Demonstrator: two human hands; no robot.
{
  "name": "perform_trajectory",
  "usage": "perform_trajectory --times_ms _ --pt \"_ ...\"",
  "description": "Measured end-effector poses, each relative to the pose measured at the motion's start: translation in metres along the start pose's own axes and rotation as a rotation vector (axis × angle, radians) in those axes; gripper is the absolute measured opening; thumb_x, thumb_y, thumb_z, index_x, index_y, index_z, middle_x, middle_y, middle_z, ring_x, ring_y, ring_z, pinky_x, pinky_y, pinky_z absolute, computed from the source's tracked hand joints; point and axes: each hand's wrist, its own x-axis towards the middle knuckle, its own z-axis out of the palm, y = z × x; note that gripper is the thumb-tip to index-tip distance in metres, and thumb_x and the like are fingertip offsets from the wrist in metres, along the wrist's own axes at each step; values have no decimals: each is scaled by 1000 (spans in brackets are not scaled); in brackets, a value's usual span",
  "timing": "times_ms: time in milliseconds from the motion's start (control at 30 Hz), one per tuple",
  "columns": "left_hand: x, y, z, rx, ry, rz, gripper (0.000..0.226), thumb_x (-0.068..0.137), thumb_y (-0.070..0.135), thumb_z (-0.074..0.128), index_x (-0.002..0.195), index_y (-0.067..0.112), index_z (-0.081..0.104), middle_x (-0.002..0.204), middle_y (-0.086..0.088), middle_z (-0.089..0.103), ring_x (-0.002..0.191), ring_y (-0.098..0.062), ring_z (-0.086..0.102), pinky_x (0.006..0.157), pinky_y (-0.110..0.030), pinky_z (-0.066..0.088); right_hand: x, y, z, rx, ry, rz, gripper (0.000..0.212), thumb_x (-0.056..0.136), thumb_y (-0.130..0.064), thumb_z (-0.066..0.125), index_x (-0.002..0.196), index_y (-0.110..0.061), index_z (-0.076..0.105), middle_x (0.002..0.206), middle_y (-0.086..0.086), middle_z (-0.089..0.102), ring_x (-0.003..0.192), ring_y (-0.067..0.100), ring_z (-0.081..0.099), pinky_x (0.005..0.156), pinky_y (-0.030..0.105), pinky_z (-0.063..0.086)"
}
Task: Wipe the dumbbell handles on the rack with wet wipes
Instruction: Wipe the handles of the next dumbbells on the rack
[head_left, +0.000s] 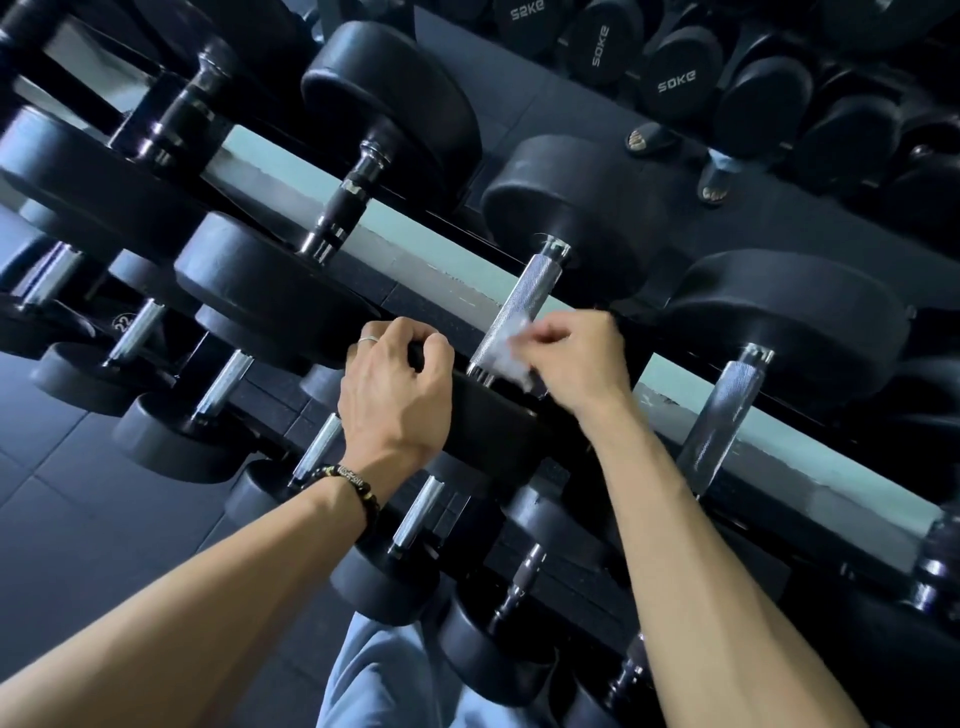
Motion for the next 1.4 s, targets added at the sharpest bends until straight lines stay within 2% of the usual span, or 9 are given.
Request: perform_trajectory --times_ms 133,267,467,633,767,967,1167,1300,1400 --pt "1 2 0 -12 -8 1 31 80 46 34 88 33 60 107 8 54 104 -16 49 83 -32 31 8 -8 1 68 201 -2 15 77 -17 85 70 -21 73 59 -18 63 50 -13 55 56 6 39" --pt "0 0 0 -4 -6 0 30 81 47 34 88 33 60 109 7 54 104 -16 49 83 -32 31 -17 5 15 -21 29 -19 12 77 -19 85 70 -19 76 60 -19 63 54 -15 56 55 3 38" --pt "1 -1 1 3 -15 -1 30 82 47 35 88 31 60 107 8 53 102 -16 48 82 -33 31 16 -7 12 77 410 -26 3 83 -17 77 82 -14 77 69 -12 67 62 -1 60 63 12 45" --pt "1 -1 0 7 -14 1 31 82 47 35 88 30 60 107 7 54 102 -17 49 82 -34 33 -12 5 17 29 267 -64 8 82 -11 79 89 -10 80 79 -8 72 64 -8 61 66 3 44" --pt "1 -1 0 3 -17 8 30 82 47 34 86 30 59 105 8 53 101 -17 49 81 -34 33 26 -9 9 98 505 13 8 82 -13 77 89 -11 80 85 1 77 79 17 69 84 31 54" --pt "1 -2 0 10 -18 10 30 83 47 34 86 31 59 106 7 54 102 -17 49 83 -33 31 -21 2 19 28 213 -26 10 84 -9 76 74 -10 79 62 -20 65 61 -5 63 62 7 46" --pt "1 -2 0 21 -33 10 29 84 47 33 85 30 57 106 8 53 102 -18 49 82 -35 33 31 -13 14 56 600 -18 14 87 -5 67 82 -7 80 81 6 77 77 24 69 73 23 48" --pt "1 -3 0 25 -25 14 31 83 48 33 84 29 58 106 7 54 102 -19 50 83 -36 34 -17 -3 26 9 398 -108 19 88 -3 68 71 2 74 67 4 71 61 20 60 58 10 42" --pt "1 -2 0 32 -30 12 29 83 48 32 83 30 56 106 7 54 102 -18 49 82 -35 33 1 -5 18 82 417 -30 22 87 -4 66 66 -7 73 57 -9 63 53 11 52 60 19 44"
